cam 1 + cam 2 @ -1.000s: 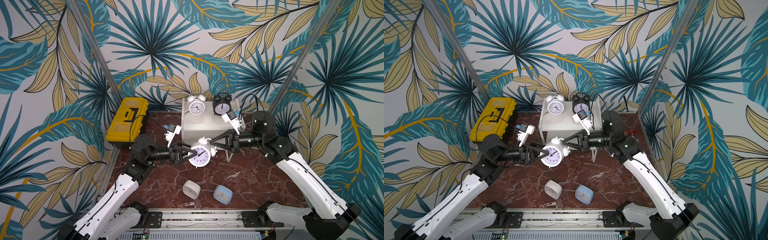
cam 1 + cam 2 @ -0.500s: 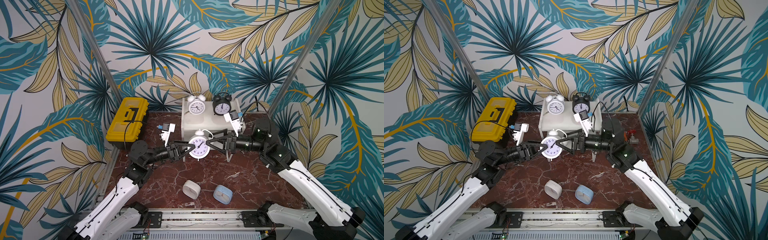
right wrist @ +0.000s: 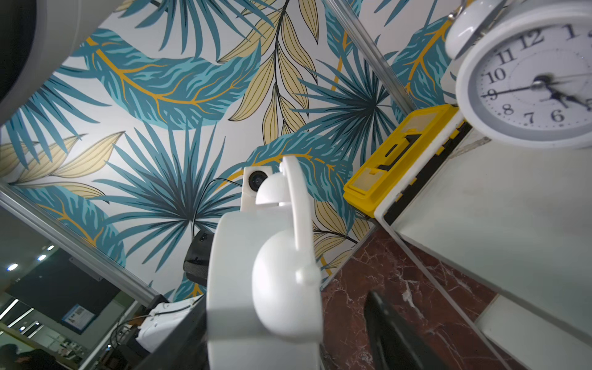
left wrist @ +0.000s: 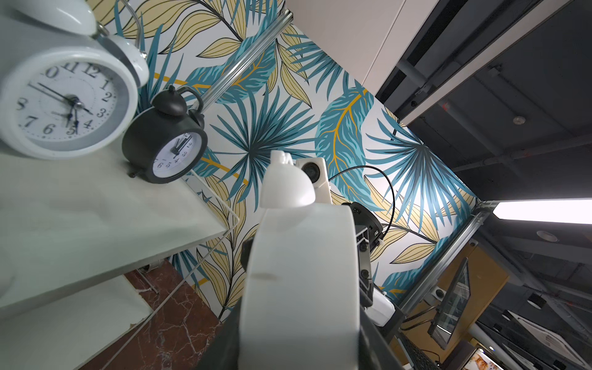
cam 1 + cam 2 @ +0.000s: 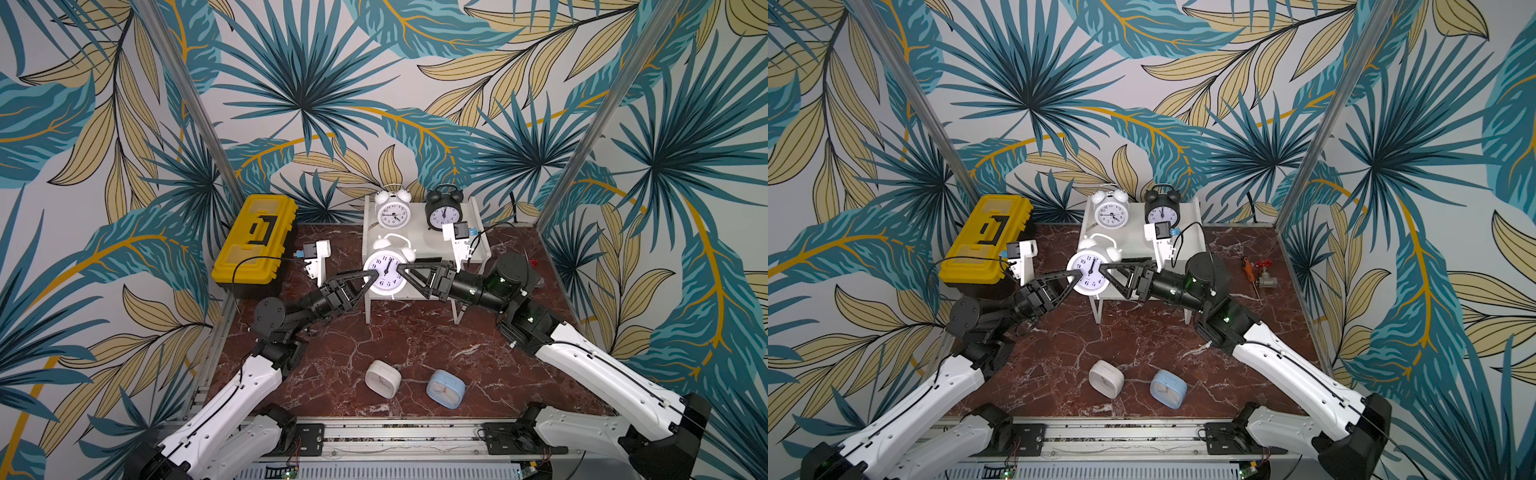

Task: Place the alarm clocks on the shelf by style
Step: Pick up the alarm from the center of the board.

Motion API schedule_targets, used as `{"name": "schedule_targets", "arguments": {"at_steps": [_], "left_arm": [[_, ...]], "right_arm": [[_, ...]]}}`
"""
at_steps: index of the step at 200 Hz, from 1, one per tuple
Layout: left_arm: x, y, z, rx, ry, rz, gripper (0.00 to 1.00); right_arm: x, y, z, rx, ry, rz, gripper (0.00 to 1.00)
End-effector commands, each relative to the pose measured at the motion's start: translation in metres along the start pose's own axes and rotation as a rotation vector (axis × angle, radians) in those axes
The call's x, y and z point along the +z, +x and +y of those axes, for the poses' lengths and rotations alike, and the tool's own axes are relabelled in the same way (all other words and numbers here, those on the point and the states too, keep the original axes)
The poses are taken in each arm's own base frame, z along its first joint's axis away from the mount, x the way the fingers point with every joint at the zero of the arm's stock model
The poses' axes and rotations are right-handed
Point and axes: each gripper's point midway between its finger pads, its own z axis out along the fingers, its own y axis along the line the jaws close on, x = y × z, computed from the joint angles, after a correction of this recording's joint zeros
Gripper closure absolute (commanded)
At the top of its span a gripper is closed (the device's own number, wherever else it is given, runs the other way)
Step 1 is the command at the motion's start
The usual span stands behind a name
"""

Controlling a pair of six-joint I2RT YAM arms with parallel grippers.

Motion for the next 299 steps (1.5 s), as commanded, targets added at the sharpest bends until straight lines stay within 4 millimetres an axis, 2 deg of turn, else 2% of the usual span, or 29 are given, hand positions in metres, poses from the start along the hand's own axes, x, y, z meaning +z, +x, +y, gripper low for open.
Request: {"name": "schedule_targets", "arguments": {"at_steps": [1,9,12,16,29,31,39,57,61,68,89,97,105,130,149,165,204,255,274,288,299], "left_arm": [[-0.004,-0.005,-0.016,0.044,0.061,-0.034,0.72],[-0.003,-0.005,-0.014,0.047,0.053,-0.032,0.72],[-0.003,-0.005,-0.013,0.048,0.048,-0.031,0.72],[-0.003,-0.004,-0.013,0.049,0.044,-0.028,0.72],[-0.001,-0.003,-0.009,0.053,0.025,-0.011,0.72],[-0.001,-0.002,-0.009,0.055,0.023,-0.008,0.72],[0.0,-0.001,-0.007,0.06,0.01,0.005,0.72],[0.001,0.002,-0.001,0.071,-0.024,0.028,0.68],[0.001,0.002,-0.001,0.073,-0.03,0.032,0.65],[0.002,0.003,0.002,0.075,-0.045,0.041,0.52],[0.002,0.007,0.003,0.094,-0.075,0.085,0.13],[0.002,0.01,0.002,0.103,-0.087,0.111,0.04],[0.001,0.014,-0.003,0.12,-0.086,0.15,0.0],[-0.004,0.024,-0.017,0.158,-0.077,0.235,0.0],[-0.007,0.029,-0.028,0.171,-0.057,0.283,0.03],[-0.009,0.03,-0.035,0.18,-0.048,0.294,0.08],[-0.01,0.025,-0.05,0.204,-0.01,0.285,0.09],[-0.009,0.017,-0.052,0.218,-0.002,0.272,0.33],[-0.01,0.015,-0.051,0.223,-0.003,0.265,0.49],[-0.009,0.013,-0.05,0.226,-0.005,0.264,0.6],[-0.009,0.013,-0.049,0.226,-0.008,0.267,0.63]], "right_arm": [[0.003,-0.004,0.008,-0.004,-0.036,-0.002,0.49],[0.004,-0.003,0.01,-0.005,-0.044,0.006,0.53],[0.004,-0.003,0.011,-0.006,-0.049,0.011,0.59],[0.004,-0.002,0.011,-0.006,-0.051,0.016,0.62],[0.005,0.001,0.011,-0.009,-0.052,0.034,0.68],[0.005,0.001,0.011,-0.01,-0.052,0.038,0.73],[0.005,0.002,0.011,-0.013,-0.046,0.048,0.79],[0.006,0.003,0.013,-0.031,-0.047,0.065,0.83],[0.006,0.003,0.013,-0.038,-0.046,0.068,0.84],[0.006,0.002,0.014,-0.051,-0.044,0.072,0.9],[0.004,0.003,0.021,-0.111,-0.048,0.12,0.92],[0.004,0.005,0.027,-0.135,-0.07,0.156,0.92],[0.005,0.008,0.031,-0.153,-0.092,0.202,0.92],[0.007,0.016,0.038,-0.166,-0.164,0.331,0.93],[0.006,0.012,0.038,-0.157,-0.201,0.366,0.93],[0.005,0.013,0.035,-0.139,-0.214,0.406,0.93],[0.002,0.013,0.031,-0.159,-0.198,0.446,0.93],[-0.003,0.018,0.026,-0.178,-0.165,0.456,0.93],[-0.004,0.019,0.026,-0.174,-0.165,0.459,0.91],[-0.005,0.019,0.028,-0.174,-0.163,0.46,0.84],[-0.007,0.018,0.028,-0.178,-0.15,0.464,0.69]]}}
